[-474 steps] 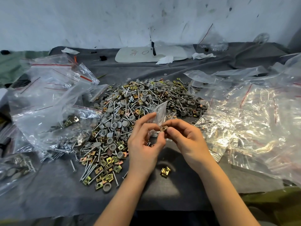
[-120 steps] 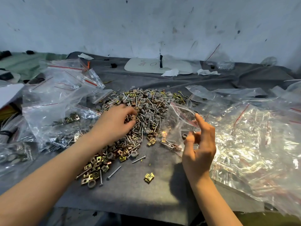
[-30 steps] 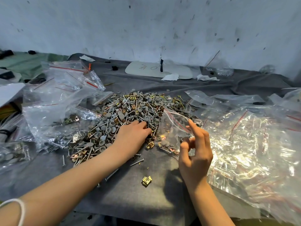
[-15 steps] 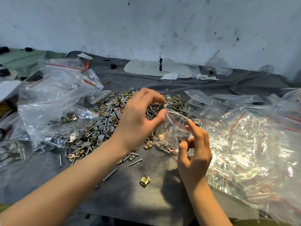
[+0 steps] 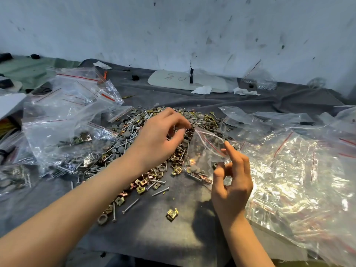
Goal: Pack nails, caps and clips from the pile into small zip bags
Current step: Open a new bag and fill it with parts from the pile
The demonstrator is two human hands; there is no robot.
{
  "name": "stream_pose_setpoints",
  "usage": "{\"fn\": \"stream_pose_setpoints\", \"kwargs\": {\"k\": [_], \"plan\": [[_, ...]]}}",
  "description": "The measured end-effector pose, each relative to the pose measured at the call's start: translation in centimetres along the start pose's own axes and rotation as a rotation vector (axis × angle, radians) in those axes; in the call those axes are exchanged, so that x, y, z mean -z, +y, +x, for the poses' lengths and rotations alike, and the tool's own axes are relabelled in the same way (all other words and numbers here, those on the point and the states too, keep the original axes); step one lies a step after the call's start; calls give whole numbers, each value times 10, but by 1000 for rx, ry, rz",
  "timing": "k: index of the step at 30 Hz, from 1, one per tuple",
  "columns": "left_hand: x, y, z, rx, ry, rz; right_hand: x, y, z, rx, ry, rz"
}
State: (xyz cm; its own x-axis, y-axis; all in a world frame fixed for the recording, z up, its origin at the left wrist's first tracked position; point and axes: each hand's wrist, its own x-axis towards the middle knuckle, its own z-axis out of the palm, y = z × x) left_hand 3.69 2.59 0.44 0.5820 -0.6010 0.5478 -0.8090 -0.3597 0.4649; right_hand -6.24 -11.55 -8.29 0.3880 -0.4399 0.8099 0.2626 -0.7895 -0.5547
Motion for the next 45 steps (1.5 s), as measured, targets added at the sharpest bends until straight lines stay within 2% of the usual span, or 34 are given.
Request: {"fn": "stream_pose_setpoints", "kwargs": {"k": [1,4,6,12,20,25,31,33,36,38,45], "plan": [[0,-6,-3,37,-60,46,0,0,0,0,2,1],[-7,-23,-20,133,-500,303,-1,-1,1,2,3,-1],[-13,-31,-33,173,-657,443,0,-2,1,3,6,-4],[-22,-42,-37,157,-594,451,0,-3,2,3,0,-7],[-27,-44,-39,179,-419,448,-1,-3,1,-1,0,-4],[-32,-43,-36,185,-394,432,0,-2,2,9,-3,-8],[-24,-26,-18,225,-235,142,-2,-1,1,28,-12,-4],[-22,-23,-11,219,-272,243,-2,0,1,28,-9,-2],[-27,-26,-15,219,-406,565,-1,0,1,23,-6,-7],[-32,-30,-24,217,-473,698,-2,0,0,32,-12,-6],[-28,-18,-30,187,-478,596,-2,1,-1,37,-30,-16]]}}
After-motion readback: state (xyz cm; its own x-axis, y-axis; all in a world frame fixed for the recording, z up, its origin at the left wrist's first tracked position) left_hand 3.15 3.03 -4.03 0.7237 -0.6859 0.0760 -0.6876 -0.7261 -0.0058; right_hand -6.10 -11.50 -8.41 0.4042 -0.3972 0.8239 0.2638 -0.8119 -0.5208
